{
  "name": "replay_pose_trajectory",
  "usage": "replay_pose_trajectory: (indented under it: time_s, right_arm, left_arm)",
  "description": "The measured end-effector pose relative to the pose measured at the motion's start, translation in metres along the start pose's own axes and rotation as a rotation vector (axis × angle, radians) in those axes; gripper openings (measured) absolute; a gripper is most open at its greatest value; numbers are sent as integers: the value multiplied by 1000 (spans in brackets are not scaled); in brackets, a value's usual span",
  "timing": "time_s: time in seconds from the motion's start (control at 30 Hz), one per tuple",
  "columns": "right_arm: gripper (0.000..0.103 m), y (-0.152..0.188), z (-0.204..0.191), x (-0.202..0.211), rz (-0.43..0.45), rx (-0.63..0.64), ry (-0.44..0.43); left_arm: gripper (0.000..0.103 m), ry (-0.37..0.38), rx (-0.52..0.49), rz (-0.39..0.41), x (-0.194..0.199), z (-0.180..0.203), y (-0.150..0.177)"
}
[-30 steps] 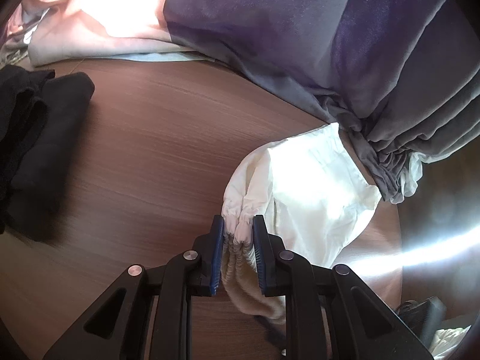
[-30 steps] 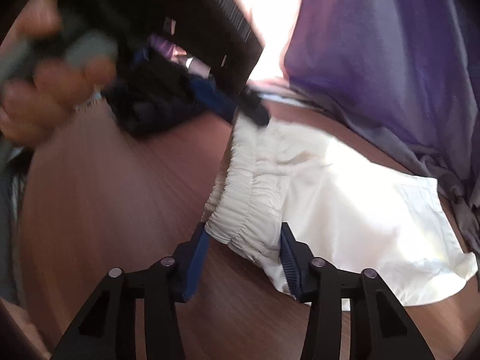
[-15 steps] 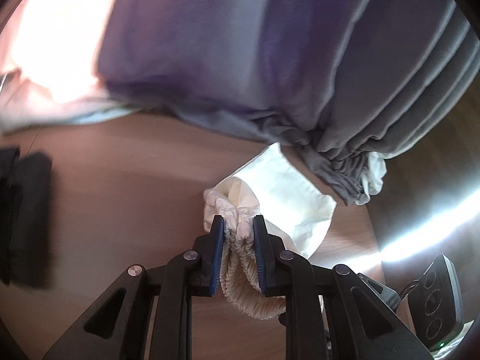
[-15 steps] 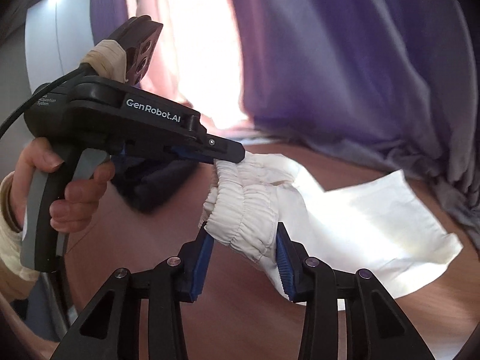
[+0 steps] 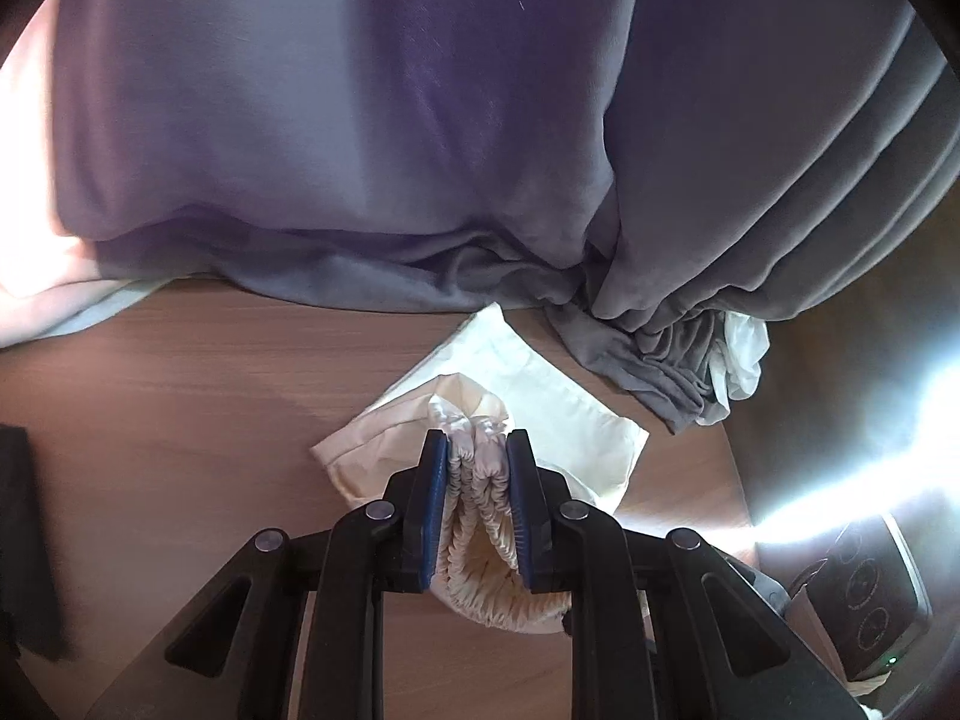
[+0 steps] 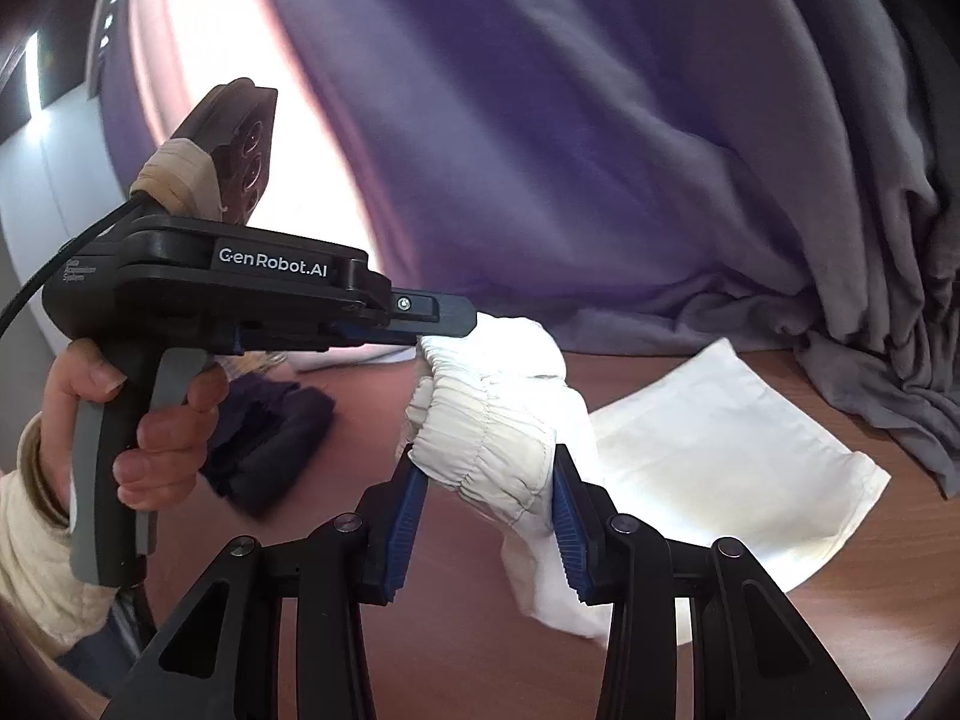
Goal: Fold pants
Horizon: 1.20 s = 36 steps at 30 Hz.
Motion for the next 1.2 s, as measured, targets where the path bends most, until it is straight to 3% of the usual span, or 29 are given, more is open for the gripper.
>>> replay_pose_trajectory:
  time_s: [0.2,0.3,0.37,0.5,0.57,0.7,0.8,0.93,1.07,1.2]
  right_arm:
    - [42,-4,48,-5,-5,-58,30]
    - [42,-4,74,-10,-6,-106,46]
    - [42,-2,96,-17,-18,-149,59]
    - [42,7,131,-31,-50,-186,103]
    - [46,11,146,-35,-60,-208,120]
    - [70,9,166,-26,-5,-188,248]
    - [73,4,168,-14,38,-130,295]
    - [81,7,173,-8,21,-90,329]
    - [81,17,195,-14,2,-198,294]
    - [81,24,201,-24,22,-296,281]
  left_arm:
    - [22,-8,-15,-49,-45,23,-14]
    - [28,3,-20,-68,-69,34,-20]
    - [32,16,-17,-59,-78,39,-24]
    - [43,-25,-52,-12,-83,40,-27]
    - [44,-33,-79,-14,-84,40,-20]
    - [44,-62,-141,-39,-88,39,10]
    - [44,-67,-187,-32,-91,42,32]
    - [44,-63,-218,-28,-100,44,62]
    - [44,-63,-216,-39,-108,42,80]
    - [44,-38,-274,16,-106,45,67]
Point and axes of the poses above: each gripper's, at about its wrist camera, not at the fingertips, and x roughly against the way its jaws point, z to its right, y to its underside, the point moved 7 cm from there along -x, roughly the way its jaws point, and after that the axes turned 5 degrees about z, right-handed, at the moved point
